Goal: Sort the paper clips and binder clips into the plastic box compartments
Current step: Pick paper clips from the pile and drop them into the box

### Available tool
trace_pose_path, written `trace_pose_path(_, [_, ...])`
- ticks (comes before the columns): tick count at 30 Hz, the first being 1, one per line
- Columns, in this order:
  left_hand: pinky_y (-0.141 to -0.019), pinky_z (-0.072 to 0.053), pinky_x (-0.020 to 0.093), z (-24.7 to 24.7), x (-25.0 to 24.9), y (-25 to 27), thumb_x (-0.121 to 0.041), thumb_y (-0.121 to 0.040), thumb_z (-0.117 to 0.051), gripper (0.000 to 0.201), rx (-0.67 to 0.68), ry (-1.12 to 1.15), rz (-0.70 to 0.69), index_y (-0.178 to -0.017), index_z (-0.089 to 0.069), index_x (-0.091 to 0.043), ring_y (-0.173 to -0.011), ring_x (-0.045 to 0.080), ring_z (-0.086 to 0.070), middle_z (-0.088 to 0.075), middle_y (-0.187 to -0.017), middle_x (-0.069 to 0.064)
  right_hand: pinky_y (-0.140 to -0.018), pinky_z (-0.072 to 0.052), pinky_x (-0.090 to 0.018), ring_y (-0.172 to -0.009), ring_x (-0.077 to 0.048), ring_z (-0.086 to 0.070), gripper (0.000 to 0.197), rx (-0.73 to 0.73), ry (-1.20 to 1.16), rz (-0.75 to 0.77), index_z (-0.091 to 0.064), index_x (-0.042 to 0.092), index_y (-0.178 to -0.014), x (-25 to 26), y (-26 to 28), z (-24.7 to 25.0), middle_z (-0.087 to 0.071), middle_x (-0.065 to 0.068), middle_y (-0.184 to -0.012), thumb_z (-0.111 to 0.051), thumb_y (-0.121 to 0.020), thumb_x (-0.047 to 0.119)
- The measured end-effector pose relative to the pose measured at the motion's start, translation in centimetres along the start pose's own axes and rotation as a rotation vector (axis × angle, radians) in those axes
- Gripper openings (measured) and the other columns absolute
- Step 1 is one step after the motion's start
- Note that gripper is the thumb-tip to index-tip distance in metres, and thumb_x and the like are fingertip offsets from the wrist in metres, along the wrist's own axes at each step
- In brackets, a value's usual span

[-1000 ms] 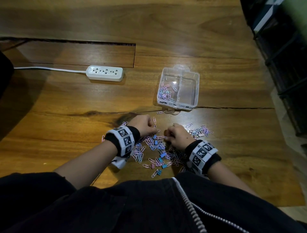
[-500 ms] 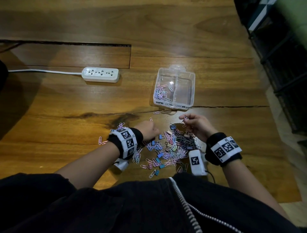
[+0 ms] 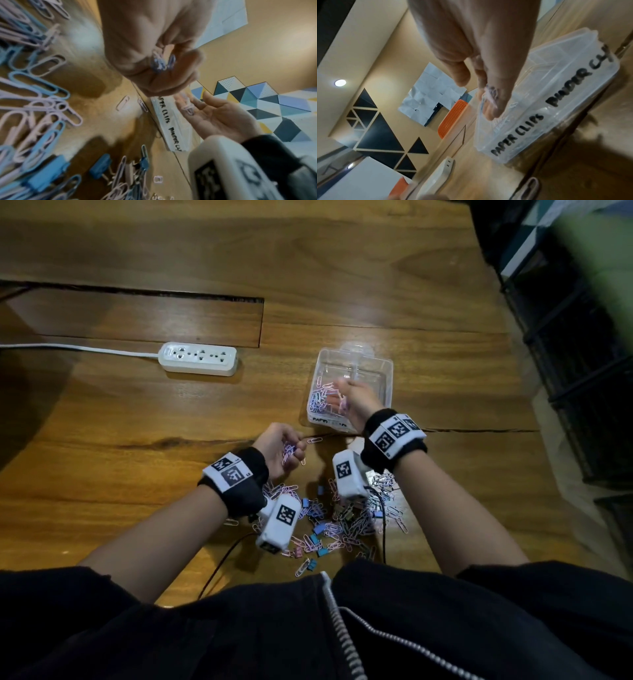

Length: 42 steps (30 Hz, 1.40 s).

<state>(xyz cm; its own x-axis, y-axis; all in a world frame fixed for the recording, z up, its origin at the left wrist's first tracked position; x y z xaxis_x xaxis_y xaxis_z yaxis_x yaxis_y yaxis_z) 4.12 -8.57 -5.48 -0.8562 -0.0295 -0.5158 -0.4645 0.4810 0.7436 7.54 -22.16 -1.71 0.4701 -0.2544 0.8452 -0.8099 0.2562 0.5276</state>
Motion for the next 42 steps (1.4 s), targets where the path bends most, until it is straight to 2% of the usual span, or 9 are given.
trace_pose_path(3, [-0.037,-0.046,0.016,0.1,-0.9,-0.6,-0.005,-0.09,-0.035,0.014,-0.024,0.028,0.022,-0.085,-0.047,-0.007,-0.044,0.011,-0.051,-0.046,-0.069,0.003,-0.101,-0.038,-0.032,-0.115,-0.026,-0.047,0.03,0.024,0.275,0.081,-0.05,0.004,-0.114,-0.2,-0.2,-0.3,-0.052,-0.013,-0.12,-0.032,-0.097,0.022])
trace_pose_path(6, [-0.054,-0.056,0.024,-1.2,-2.9,-1.3,-0.013,-0.094,-0.037,0.013,-0.005,0.081,-0.014,-0.093,-0.048,-0.006,-0.066,0.016,-0.054,-0.05,-0.078,0.007,-0.099,-0.036,-0.028,-0.119,-0.023,-0.046,0.031,0.003,0.538,0.241,-0.049,0.004,-0.121,-0.1,0.6,0.2,-0.05,-0.013,-0.129,-0.036,-0.095,0.013])
trace_pose_path(10, [-0.076,-0.046,0.027,-5.3,-5.7,-1.2,-0.031,-0.094,-0.036,0.039,0.095,0.119,-0.061,-0.119,-0.038,0.0,-0.082,0.02,-0.052,-0.05,-0.096,0.014,-0.099,-0.035,-0.031,-0.111,-0.02,-0.045,0.024,-0.249,1.001,0.478,-0.057,0.014,-0.109,0.3,2.3,2.3,-0.052,-0.005,-0.117,-0.054,-0.085,0.015])
trace_pose_path(14, [-0.096,-0.039,0.038,-8.7,-6.2,-1.4,-0.045,-0.092,-0.036,0.074,0.167,-0.02,-0.06,-0.144,-0.012,0.001,-0.12,0.032,-0.044,-0.028,-0.145,0.024,-0.096,-0.03,-0.032,-0.11,-0.019,-0.043,0.025,-0.372,1.091,0.376,-0.058,0.019,-0.104,-1.3,3.4,4.7,-0.052,-0.001,-0.113,-0.06,-0.082,0.032])
trace_pose_path(21, [-0.065,-0.044,0.023,-9.5,-5.9,-1.8,-0.013,-0.093,-0.047,0.011,-0.013,-0.912,-0.357,-0.098,-0.056,-0.008,-0.079,0.016,-0.051,-0.053,-0.1,0.006,-0.096,-0.034,-0.033,-0.102,-0.017,-0.044,0.023,-0.461,1.035,0.308,-0.06,0.014,-0.095,-2.3,5.5,8.6,-0.051,-0.003,-0.104,-0.06,-0.082,0.032])
trace_pose_path(26, [-0.101,-0.042,0.039,-5.8,-2.7,-2.2,0.0,-0.087,-0.046,0.039,-0.279,-1.768,-0.399,-0.126,-0.048,-0.005,-0.121,0.029,-0.04,-0.043,-0.13,0.015,-0.071,-0.051,-0.019,-0.08,-0.006,-0.05,0.015,-0.504,0.536,0.336,-0.059,0.006,-0.099,-3.1,8.4,12.4,-0.056,-0.01,-0.108,-0.048,-0.089,0.006])
trace_pose_path(30, [-0.102,-0.039,0.037,-4.1,-1.2,-2.7,0.004,-0.087,-0.043,0.041,-0.318,-1.84,-0.43,-0.127,-0.044,-0.002,-0.12,0.029,-0.038,-0.042,-0.129,0.017,-0.081,-0.053,-0.026,-0.091,-0.013,-0.055,0.022,-0.642,0.455,0.272,-0.057,0.012,-0.093,-5.7,10.8,15.4,-0.057,-0.007,-0.11,-0.043,-0.087,-0.004])
trace_pose_path(36, [-0.1,-0.042,0.035,-6.3,3.4,-2.0,0.001,-0.088,-0.046,0.033,-0.152,-2.025,-0.521,-0.12,-0.048,-0.001,-0.116,0.026,-0.039,-0.042,-0.126,0.015,-0.107,-0.027,-0.036,-0.125,-0.021,-0.035,0.036,-0.361,0.895,0.185,-0.052,0.014,-0.124,-8.8,10.0,12.6,-0.046,-0.005,-0.135,-0.052,-0.088,0.014])
trace_pose_path(42, [-0.103,-0.035,0.035,-8.7,4.7,-1.1,-0.028,-0.095,-0.039,0.041,-0.009,-1.959,-0.531,-0.128,-0.044,-0.005,-0.12,0.024,-0.037,-0.042,-0.128,0.012,-0.105,-0.032,-0.038,-0.122,-0.021,-0.038,0.032,-0.274,1.179,0.215,-0.056,0.019,-0.117,-9.0,9.1,10.9,-0.046,-0.002,-0.131,-0.056,-0.085,0.027])
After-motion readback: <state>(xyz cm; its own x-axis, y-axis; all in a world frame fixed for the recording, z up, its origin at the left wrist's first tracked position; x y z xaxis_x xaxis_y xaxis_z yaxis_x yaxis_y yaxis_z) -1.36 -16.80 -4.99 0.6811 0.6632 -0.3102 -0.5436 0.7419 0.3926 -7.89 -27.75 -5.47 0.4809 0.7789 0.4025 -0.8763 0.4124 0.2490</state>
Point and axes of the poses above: each hand's wrist, its own y-axis away from the middle knuckle, its own z-axis out of the back of the hand, x = y × z, the point moved 9 cm from there along -y, towards the middle knuckle
